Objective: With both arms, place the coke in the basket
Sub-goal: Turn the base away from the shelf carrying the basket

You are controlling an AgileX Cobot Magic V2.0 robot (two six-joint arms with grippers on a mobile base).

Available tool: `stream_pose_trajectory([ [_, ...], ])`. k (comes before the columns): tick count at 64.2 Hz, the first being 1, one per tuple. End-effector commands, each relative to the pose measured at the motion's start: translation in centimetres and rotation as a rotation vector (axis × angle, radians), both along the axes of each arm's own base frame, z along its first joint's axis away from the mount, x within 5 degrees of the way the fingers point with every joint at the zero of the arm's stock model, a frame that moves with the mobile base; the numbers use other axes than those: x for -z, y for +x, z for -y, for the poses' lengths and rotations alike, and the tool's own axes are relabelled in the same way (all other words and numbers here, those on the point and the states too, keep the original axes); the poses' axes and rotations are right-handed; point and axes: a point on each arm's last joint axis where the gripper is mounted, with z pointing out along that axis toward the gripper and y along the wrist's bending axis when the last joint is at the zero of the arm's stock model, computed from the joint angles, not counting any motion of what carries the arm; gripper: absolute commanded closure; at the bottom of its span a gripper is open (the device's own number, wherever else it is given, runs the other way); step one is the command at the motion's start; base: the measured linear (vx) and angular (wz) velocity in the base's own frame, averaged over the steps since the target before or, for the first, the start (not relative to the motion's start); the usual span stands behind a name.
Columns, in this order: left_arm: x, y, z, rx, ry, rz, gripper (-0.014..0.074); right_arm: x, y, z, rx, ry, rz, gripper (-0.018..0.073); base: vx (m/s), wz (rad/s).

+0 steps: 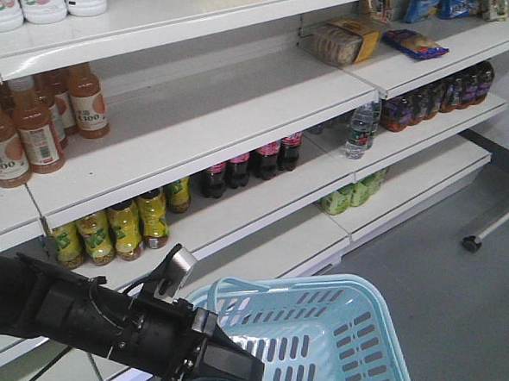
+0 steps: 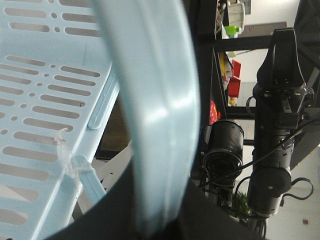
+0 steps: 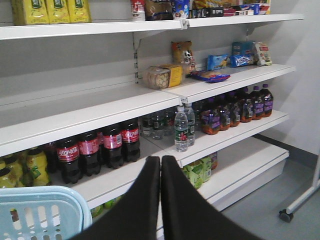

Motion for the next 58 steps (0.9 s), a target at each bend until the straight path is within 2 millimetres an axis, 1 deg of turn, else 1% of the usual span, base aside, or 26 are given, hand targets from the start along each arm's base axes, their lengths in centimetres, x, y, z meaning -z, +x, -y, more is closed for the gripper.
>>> stream_pose_trajectory([
  [1, -2.55, 0.06, 0.24, -0.013, -0.141, 0.025, 0.0603, -0.21, -0.06, 0.0, 0.001, -0.014, 0.07, 0.0568, -0.02, -0.28],
  [58, -2.55, 0.06, 0.24, -0.013, -0.141, 0.025, 0.0603, -0.21, -0.06, 0.0, 0.001, -0.014, 0.07, 0.0568, -0.03, -0.35],
])
